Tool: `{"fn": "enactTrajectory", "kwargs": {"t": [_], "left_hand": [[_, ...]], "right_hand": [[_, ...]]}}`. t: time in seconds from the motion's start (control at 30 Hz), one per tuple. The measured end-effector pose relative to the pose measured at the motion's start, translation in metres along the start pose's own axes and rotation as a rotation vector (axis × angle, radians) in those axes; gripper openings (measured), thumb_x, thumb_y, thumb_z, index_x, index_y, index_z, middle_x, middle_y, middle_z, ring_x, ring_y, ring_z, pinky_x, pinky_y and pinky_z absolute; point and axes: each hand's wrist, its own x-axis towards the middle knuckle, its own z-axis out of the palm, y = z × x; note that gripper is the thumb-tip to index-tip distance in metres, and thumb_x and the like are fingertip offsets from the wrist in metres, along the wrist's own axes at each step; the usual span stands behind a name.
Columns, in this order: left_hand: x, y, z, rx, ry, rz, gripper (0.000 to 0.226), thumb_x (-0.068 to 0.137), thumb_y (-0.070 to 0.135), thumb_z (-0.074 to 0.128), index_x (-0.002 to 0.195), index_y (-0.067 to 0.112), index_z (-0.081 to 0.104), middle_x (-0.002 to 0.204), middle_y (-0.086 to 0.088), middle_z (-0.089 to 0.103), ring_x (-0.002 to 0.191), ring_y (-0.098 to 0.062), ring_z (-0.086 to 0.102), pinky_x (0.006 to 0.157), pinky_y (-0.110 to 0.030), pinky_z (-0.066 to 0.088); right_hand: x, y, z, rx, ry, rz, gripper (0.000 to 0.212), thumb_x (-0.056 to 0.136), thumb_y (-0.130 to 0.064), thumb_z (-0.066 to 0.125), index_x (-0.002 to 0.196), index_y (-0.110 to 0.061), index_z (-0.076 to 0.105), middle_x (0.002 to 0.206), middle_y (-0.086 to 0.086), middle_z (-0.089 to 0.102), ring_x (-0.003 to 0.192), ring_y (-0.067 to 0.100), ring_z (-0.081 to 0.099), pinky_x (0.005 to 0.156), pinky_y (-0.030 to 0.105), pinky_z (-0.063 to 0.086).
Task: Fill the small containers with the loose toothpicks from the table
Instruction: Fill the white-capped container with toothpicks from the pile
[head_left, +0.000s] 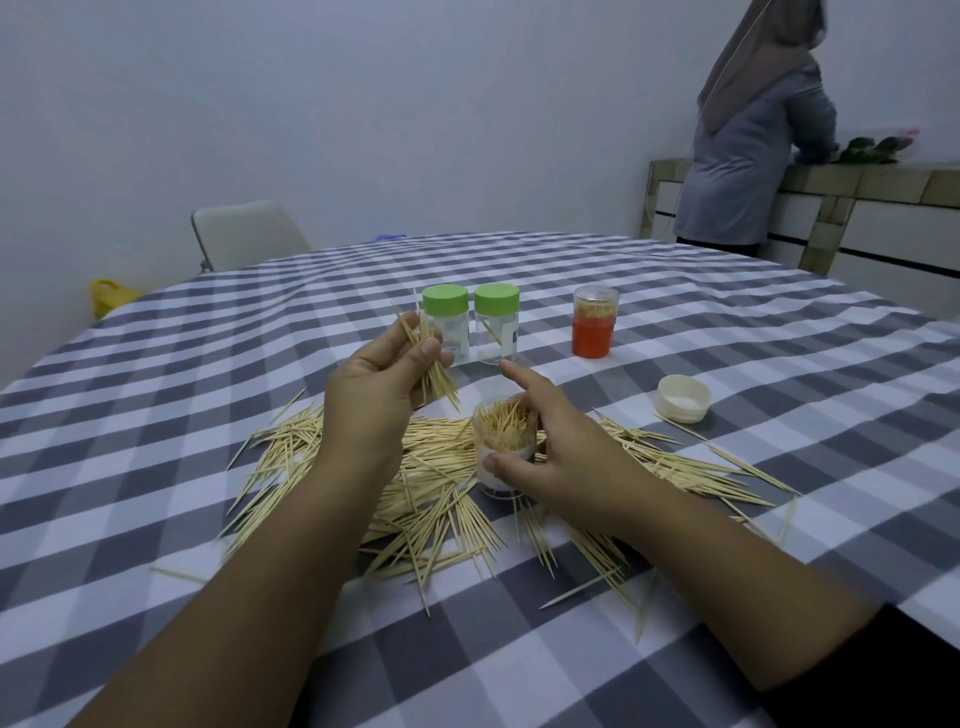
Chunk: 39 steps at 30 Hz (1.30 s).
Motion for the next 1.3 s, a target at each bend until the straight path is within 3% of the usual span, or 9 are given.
{"fn": "enactTrajectory", "kwargs": {"t": [0.2,0.37,0.6,0.73,0.83,1.03,1.17,1.23,1.3], "left_hand": [[-0.005,0.01,0.007,-0.198,-0.023,-0.017,0.038,0.09,0.002,0.054,0.127,0.012,0.054,0.085,0.003,0.072,0.083,-0.015,0.069,0.064,-0.022,0.056],[-0.012,0.005,0.013,-0.106,-0.135,-0.054,0.047,0.087,0.003,0.058,0.133,0.009,0.051,0.09,0.001,0.074,0.088,-0.016,0.07,0.085,-0.029,0.056],[-0.018,-0.007,0.016,0.04,-0.201,-0.106,0.081,0.069,0.015,0.07,0.143,0.014,0.038,0.093,-0.008,0.075,0.098,-0.018,0.069,0.103,-0.044,0.044],[-0.016,-0.013,0.016,0.062,-0.205,-0.141,0.068,0.08,0.006,0.067,0.142,0.015,0.04,0.108,-0.01,0.071,0.101,-0.011,0.067,0.081,-0.025,0.055],[-0.015,-0.016,0.015,0.1,-0.214,-0.15,0.069,0.077,0.009,0.07,0.14,0.018,0.044,0.114,-0.01,0.069,0.101,-0.011,0.068,0.081,-0.027,0.056],[-0.014,-0.013,0.013,0.153,-0.28,-0.185,0.049,0.078,0.005,0.068,0.125,0.013,0.057,0.098,-0.006,0.074,0.093,-0.011,0.07,0.068,-0.021,0.056],[-0.017,-0.009,0.013,0.257,-0.322,-0.165,0.045,0.074,0.031,0.066,0.118,0.02,0.064,0.109,0.001,0.072,0.105,-0.01,0.065,0.09,-0.029,0.051],[-0.02,-0.007,0.015,0.334,-0.322,-0.152,0.037,0.084,0.043,0.054,0.115,0.026,0.065,0.115,0.009,0.068,0.113,-0.008,0.059,0.103,-0.039,0.043],[-0.023,-0.007,0.017,0.387,-0.318,-0.13,0.029,0.096,0.042,0.041,0.111,0.035,0.065,0.119,0.013,0.065,0.117,-0.007,0.055,0.107,-0.043,0.039]], "right_hand": [[-0.003,-0.004,0.002,-0.015,-0.003,-0.016,0.081,0.087,-0.032,0.065,0.147,-0.042,0.011,0.118,-0.014,0.034,0.106,0.008,0.051,0.096,0.029,0.047],[-0.001,-0.003,0.005,0.047,0.002,-0.024,0.084,0.086,-0.029,0.066,0.146,-0.041,0.01,0.111,-0.015,0.046,0.101,0.008,0.059,0.092,0.034,0.051],[-0.001,-0.001,0.003,0.075,0.045,-0.029,0.092,0.086,-0.027,0.066,0.147,-0.04,-0.002,0.105,-0.016,0.053,0.085,0.004,0.065,0.082,0.023,0.053],[0.0,0.002,0.002,0.088,0.078,-0.014,0.092,0.086,-0.031,0.066,0.146,-0.042,-0.003,0.12,-0.007,0.053,0.08,0.003,0.066,0.081,0.025,0.054],[0.0,0.002,0.002,0.091,0.073,-0.016,0.092,0.086,-0.03,0.066,0.147,-0.041,-0.002,0.111,-0.014,0.054,0.079,0.002,0.066,0.078,0.022,0.053],[0.0,0.003,0.001,0.071,0.072,-0.019,0.091,0.085,-0.029,0.067,0.145,-0.045,0.0,0.1,-0.011,0.06,0.078,0.002,0.066,0.076,0.025,0.054],[0.0,0.005,0.0,0.056,0.074,-0.011,0.09,0.084,-0.029,0.068,0.145,-0.046,0.003,0.095,-0.009,0.063,0.081,0.004,0.065,0.079,0.028,0.054],[0.001,0.006,-0.001,0.051,0.067,-0.002,0.09,0.084,-0.03,0.067,0.146,-0.045,0.003,0.103,-0.01,0.063,0.085,0.004,0.065,0.083,0.03,0.054],[0.002,0.006,-0.001,0.027,0.059,0.001,0.089,0.085,-0.031,0.066,0.147,-0.041,0.004,0.118,-0.007,0.058,0.094,0.004,0.062,0.088,0.031,0.052]]}}
